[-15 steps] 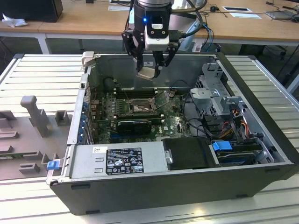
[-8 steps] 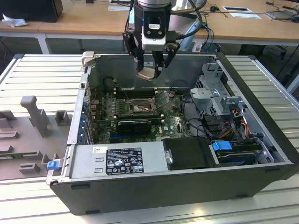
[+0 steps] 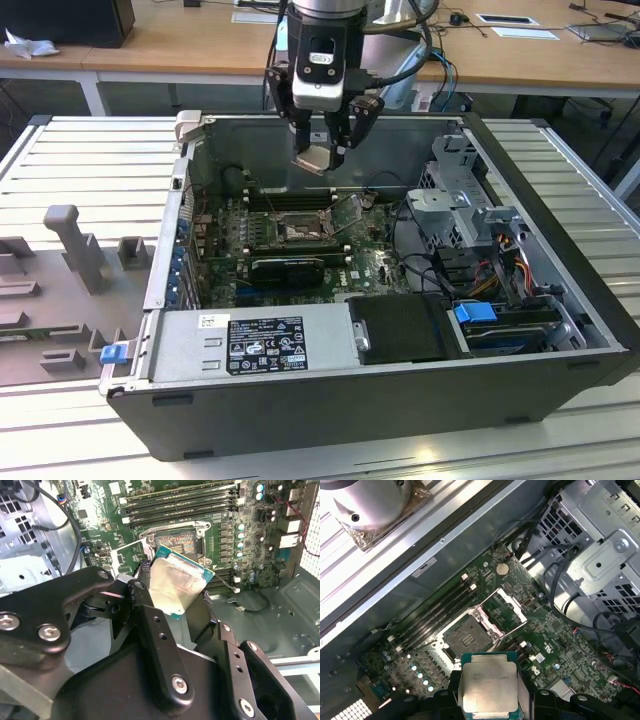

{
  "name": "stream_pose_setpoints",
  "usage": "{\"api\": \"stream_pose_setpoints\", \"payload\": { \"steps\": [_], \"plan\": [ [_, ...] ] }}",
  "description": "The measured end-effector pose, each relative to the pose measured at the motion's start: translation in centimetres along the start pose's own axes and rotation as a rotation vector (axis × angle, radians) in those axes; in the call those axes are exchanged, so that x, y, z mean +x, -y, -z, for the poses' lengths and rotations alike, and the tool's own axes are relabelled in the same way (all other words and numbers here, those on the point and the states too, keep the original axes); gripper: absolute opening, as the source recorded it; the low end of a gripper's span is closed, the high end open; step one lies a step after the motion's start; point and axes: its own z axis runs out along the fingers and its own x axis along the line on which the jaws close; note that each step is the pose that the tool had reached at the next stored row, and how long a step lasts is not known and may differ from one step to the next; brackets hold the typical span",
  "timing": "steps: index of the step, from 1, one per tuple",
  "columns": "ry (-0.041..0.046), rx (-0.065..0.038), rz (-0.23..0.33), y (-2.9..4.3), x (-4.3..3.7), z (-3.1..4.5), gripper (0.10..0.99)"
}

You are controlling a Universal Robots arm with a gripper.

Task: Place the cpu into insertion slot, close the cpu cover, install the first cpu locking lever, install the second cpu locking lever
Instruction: 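Place the cpu into insertion slot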

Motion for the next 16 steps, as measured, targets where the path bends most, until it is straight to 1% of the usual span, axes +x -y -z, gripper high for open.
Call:
{"api": "stream_pose_setpoints", "payload": {
  "steps": [5, 10, 13, 16],
  "plan": [
    [0.0055, 0.0, -0.065, 0.01, 0.0, -0.09, 0.529],
    [0.0089, -0.001, -0.113, 0.01, 0.0, -0.13, 0.529],
    [0.0122, -0.001, -0.161, 0.01, 0.0, -0.17, 0.529],
    [0.0145, -0.002, -0.195, 0.01, 0.0, -0.22, 0.529]
  ]
}}
